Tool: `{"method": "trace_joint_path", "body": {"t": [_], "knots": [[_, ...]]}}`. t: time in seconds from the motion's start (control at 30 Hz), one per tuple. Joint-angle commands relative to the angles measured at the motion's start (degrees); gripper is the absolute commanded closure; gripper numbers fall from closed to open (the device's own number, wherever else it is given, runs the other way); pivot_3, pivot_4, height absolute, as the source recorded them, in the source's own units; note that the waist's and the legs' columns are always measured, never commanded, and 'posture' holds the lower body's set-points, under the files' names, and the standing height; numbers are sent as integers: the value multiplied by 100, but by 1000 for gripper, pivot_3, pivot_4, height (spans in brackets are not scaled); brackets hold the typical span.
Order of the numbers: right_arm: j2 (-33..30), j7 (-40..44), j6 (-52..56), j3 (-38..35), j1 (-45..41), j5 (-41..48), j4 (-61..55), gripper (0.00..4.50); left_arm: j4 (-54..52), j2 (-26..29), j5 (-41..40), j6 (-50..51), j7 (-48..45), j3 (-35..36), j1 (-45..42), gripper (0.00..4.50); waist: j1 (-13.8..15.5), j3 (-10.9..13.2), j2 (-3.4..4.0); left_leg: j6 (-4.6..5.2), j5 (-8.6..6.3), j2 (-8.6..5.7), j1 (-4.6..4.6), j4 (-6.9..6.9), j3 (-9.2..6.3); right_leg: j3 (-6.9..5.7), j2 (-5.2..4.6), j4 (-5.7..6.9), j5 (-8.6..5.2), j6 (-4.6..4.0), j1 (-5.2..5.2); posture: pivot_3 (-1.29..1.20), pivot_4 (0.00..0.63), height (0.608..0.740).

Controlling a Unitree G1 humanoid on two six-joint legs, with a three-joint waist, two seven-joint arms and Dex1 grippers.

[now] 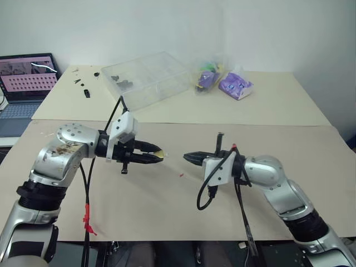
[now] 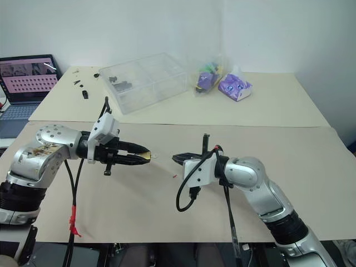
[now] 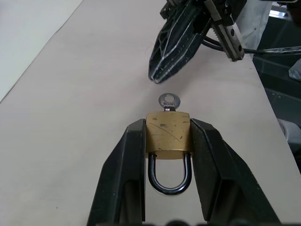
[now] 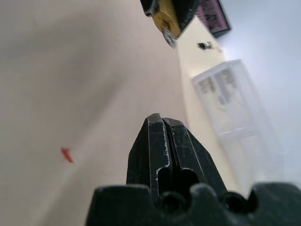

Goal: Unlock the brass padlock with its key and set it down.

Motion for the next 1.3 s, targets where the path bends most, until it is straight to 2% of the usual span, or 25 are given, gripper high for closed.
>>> {"method": "trace_joint_path", "body": {"t": [0.03,0.2,0.37,0.6,0.97,1.3], "knots": [[-231,-972,-1214,-184,-52,-1058,245,4463,20,29,-546,700,33,340,-392,3649,-2,0,0,0,0,0,0,0,0,0,0,0,-2,-2,0,0,150,740],[-412,-2641,-2518,-48,-113,-2845,603,4463,552,19,-1142,1876,-5,442,-912,3649,-11,0,-1,0,0,-1,-1,0,0,0,0,1,-4,-1,-6,0,150,740],[-251,-3382,-2776,-98,-63,-3417,607,4463,573,43,-1298,2184,-132,339,-1065,3649,-55,1,-2,0,0,-1,-4,0,-1,3,0,3,-7,2,-8,0,150,740],[-271,-3457,-2833,-130,-125,-3413,624,4463,384,158,-1217,2077,-338,124,-962,3649,-78,2,-4,0,0,-2,-3,0,-2,4,-1,4,-5,-3,-4,0,150,740],[-412,-3334,-3268,19,-253,-3404,803,4463,333,429,-431,864,-821,-311,-867,3649,-139,2,-4,0,0,-3,-2,0,-3,5,-1,5,-18,-27,-3,0,150,740],[-340,-3352,-3464,141,-427,-3552,991,4463,210,311,-19,33,-802,-317,-797,3649,-144,2,-4,0,0,-3,-2,0,-2,5,-1,6,-18,-30,-3,0,150,740]]}}
